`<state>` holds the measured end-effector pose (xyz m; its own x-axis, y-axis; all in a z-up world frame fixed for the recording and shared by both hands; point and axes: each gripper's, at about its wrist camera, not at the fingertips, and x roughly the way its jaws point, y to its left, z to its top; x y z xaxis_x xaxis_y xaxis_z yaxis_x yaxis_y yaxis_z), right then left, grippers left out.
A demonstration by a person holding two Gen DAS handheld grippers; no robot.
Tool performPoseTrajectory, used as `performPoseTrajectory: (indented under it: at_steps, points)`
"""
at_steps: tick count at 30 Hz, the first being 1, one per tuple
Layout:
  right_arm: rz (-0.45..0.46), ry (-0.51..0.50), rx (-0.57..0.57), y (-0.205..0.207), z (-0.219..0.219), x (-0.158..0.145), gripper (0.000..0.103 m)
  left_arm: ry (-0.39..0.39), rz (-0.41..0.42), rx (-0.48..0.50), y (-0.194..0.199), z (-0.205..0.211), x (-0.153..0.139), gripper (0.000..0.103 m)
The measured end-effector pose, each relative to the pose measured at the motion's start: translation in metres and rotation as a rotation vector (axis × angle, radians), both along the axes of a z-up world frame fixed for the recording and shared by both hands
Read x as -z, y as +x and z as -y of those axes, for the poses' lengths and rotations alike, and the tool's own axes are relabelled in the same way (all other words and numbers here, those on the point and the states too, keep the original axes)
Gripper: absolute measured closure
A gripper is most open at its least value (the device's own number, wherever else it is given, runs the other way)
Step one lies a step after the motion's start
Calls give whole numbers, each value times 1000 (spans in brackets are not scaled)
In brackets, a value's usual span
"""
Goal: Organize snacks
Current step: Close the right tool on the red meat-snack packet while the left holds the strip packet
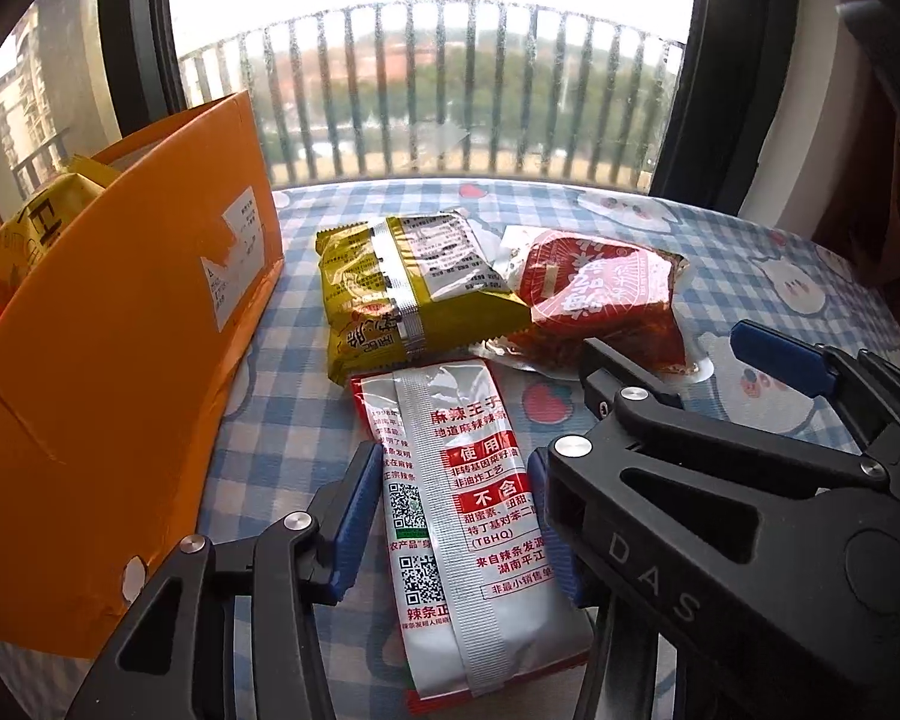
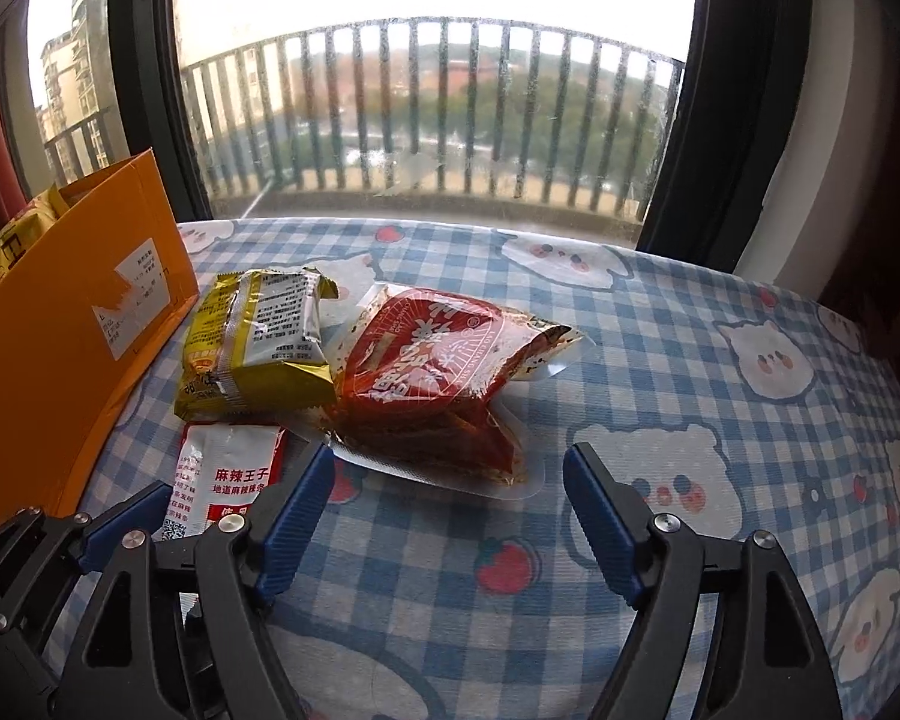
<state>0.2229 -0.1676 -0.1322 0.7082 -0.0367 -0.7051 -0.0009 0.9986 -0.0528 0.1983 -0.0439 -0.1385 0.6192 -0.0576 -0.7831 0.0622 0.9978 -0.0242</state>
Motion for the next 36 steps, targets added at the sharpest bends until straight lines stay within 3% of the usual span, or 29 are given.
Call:
performPoseTrajectory:
  at_steps: [8,19,23,25,27,36]
  points:
    - [-39,50,-31,24,6,7,22,12,-52,-16,18,-1,8,54]
    - [-6,-1,-59,37,6,18,27,10,-42,-28,21,-2,13,46]
    - [-30,2,-55,40,7,23,42,12,-36,-30,21,-2,14,45]
    - [-35,9,-51,40,8,24,61,13,-33,-29,21,-1,14,45]
    - [-43,22,-59,40,9,25,69,16,-30,-29,21,-1,14,45]
    - [-49,47,-75,25,6,23,83,41,-17,-12,12,1,13,44]
